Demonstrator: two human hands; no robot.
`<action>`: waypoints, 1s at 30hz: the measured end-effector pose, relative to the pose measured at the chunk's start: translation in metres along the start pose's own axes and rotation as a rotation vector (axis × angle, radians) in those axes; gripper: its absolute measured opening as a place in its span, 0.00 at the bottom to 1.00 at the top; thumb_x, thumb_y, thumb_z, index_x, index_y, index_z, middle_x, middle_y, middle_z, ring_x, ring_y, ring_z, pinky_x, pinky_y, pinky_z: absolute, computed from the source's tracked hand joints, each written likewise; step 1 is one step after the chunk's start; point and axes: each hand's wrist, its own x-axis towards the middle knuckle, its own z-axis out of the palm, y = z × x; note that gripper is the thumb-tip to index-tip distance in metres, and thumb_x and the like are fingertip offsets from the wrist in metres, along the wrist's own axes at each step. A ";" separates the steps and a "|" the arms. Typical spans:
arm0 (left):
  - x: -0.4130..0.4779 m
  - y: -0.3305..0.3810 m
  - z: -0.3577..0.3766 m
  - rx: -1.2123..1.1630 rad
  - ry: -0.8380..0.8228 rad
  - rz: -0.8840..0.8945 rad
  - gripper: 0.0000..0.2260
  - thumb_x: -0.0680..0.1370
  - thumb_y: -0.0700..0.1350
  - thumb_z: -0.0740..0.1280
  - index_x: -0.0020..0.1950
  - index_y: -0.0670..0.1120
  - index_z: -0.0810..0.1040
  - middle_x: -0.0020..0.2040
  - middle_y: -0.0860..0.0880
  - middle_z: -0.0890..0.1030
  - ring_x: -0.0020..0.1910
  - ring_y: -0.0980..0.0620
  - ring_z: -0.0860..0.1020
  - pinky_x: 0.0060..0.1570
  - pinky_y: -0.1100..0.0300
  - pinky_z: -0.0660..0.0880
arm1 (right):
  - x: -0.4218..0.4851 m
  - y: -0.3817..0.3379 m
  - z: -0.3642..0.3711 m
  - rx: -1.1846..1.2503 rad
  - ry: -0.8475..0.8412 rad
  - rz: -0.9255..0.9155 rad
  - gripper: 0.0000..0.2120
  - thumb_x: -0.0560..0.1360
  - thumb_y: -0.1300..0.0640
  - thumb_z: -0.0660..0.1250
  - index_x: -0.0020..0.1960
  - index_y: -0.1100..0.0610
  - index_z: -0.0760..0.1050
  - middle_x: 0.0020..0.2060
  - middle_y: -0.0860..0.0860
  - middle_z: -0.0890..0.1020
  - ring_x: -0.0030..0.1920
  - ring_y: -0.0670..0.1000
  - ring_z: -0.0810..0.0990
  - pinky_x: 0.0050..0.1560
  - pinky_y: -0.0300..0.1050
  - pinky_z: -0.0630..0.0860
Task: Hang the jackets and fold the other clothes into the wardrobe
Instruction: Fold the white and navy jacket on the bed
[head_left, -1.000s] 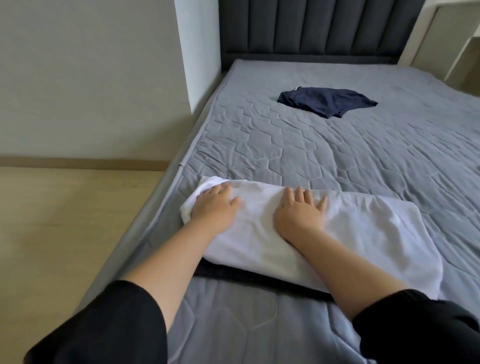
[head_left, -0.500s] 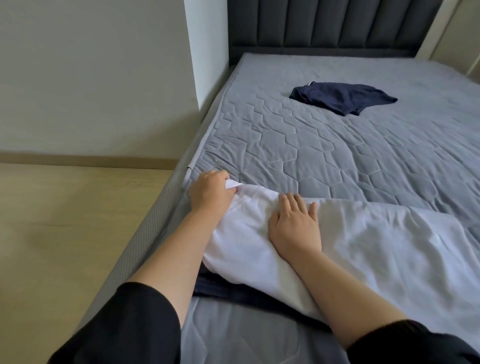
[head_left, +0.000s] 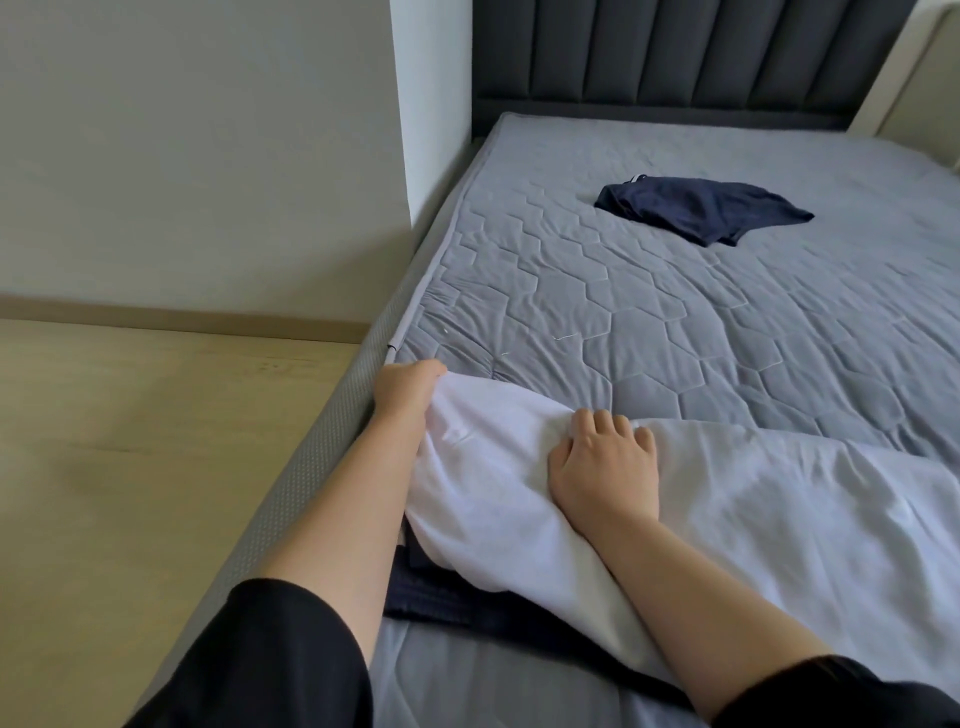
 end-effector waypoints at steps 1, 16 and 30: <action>0.000 0.000 0.000 -0.017 -0.012 -0.044 0.06 0.73 0.40 0.69 0.42 0.41 0.73 0.34 0.47 0.73 0.34 0.47 0.71 0.31 0.59 0.66 | 0.000 0.000 0.001 -0.001 0.002 -0.001 0.09 0.76 0.52 0.54 0.49 0.54 0.70 0.47 0.50 0.77 0.52 0.54 0.73 0.54 0.49 0.61; 0.018 -0.001 -0.025 -0.471 -0.350 -0.275 0.17 0.80 0.44 0.63 0.31 0.43 0.72 0.25 0.49 0.73 0.21 0.56 0.72 0.27 0.65 0.71 | 0.001 0.002 0.003 0.010 0.011 0.007 0.09 0.75 0.52 0.54 0.49 0.55 0.70 0.48 0.51 0.77 0.52 0.55 0.72 0.55 0.50 0.62; 0.011 -0.006 -0.005 0.193 -0.270 0.019 0.10 0.80 0.46 0.60 0.50 0.42 0.78 0.43 0.47 0.79 0.48 0.46 0.78 0.43 0.59 0.69 | 0.001 0.001 0.001 -0.001 -0.018 0.001 0.11 0.76 0.52 0.53 0.52 0.55 0.71 0.51 0.52 0.77 0.55 0.55 0.72 0.58 0.50 0.62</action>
